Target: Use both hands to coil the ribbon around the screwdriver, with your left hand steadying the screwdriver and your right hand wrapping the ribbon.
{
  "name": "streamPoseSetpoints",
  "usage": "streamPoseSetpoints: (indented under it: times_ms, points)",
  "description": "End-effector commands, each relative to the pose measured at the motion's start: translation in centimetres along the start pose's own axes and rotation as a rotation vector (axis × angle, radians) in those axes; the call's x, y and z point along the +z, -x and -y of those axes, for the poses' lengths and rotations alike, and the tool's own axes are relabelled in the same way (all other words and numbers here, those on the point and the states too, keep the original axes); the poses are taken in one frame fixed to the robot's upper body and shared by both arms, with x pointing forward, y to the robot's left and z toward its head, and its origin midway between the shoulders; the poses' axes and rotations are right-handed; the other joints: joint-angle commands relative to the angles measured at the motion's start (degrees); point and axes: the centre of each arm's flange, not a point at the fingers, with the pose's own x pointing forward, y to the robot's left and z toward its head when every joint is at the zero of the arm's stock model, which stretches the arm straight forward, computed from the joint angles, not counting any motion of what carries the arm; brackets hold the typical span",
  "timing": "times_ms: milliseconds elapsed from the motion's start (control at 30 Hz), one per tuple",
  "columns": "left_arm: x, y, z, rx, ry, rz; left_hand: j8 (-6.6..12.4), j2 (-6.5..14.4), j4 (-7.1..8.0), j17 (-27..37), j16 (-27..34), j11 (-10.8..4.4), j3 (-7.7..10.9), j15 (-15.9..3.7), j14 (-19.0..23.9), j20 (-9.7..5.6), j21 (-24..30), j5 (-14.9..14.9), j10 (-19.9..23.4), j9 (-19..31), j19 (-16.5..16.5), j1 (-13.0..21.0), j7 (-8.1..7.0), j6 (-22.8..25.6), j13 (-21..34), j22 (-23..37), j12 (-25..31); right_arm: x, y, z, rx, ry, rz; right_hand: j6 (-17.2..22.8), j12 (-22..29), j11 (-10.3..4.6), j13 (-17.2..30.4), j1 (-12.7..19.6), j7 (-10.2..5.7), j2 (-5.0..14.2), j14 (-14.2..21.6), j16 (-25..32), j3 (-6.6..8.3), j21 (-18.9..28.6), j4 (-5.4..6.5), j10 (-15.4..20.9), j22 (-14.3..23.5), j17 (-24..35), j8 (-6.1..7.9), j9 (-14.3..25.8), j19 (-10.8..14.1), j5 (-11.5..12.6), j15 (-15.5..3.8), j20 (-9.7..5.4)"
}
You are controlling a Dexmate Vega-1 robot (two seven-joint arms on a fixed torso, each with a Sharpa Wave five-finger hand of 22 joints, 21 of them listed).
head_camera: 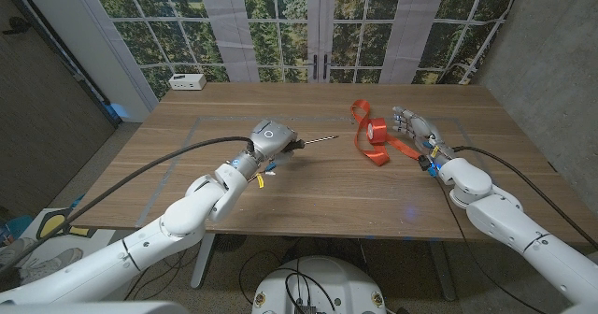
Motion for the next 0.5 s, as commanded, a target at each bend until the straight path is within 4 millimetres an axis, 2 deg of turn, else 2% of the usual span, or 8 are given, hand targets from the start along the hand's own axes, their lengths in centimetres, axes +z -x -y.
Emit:
streamPoseSetpoints:
  times_ms: [33, 500]
  points:
    - [-1.9, 0.7, -0.9, -0.019, 0.037, 0.020, 0.67, 7.64, 0.13, 0.44, -0.07, -4.94, -0.44, -11.35, 9.29, -3.02, 0.65, 0.70, 4.76, 2.20, -0.54, 7.82, -1.31, 0.90, 0.63, 0.04, 0.49, 2.1, -1.1, -1.5, -0.018, 0.173, -0.029, 0.28, 0.03, -0.67, 0.18, 1.14, -0.50, -0.03, 0.26, -0.14, 0.22, -0.17, -0.59, 0.00, 0.18, -0.04, -0.15, 0.19, 0.14, -0.11, -0.40, 0.03]
    - [-3.2, 1.8, -1.1, -0.012, 0.037, 0.005, 1.08, 7.38, 0.22, 1.17, -0.32, -5.26, -1.02, -11.34, 9.36, -2.88, 1.58, 1.30, 4.73, 2.61, -1.05, 7.82, -1.49, 1.00, 1.66, -0.26, 0.75, 3.7, -2.1, -3.5, -0.049, 0.332, -0.080, 0.07, -0.04, -1.61, 0.19, 2.88, -0.95, 0.17, 0.49, -0.23, 0.82, -0.50, -1.69, 0.17, 0.19, -0.21, -0.26, 0.21, 0.41, -0.39, -1.07, -0.45]
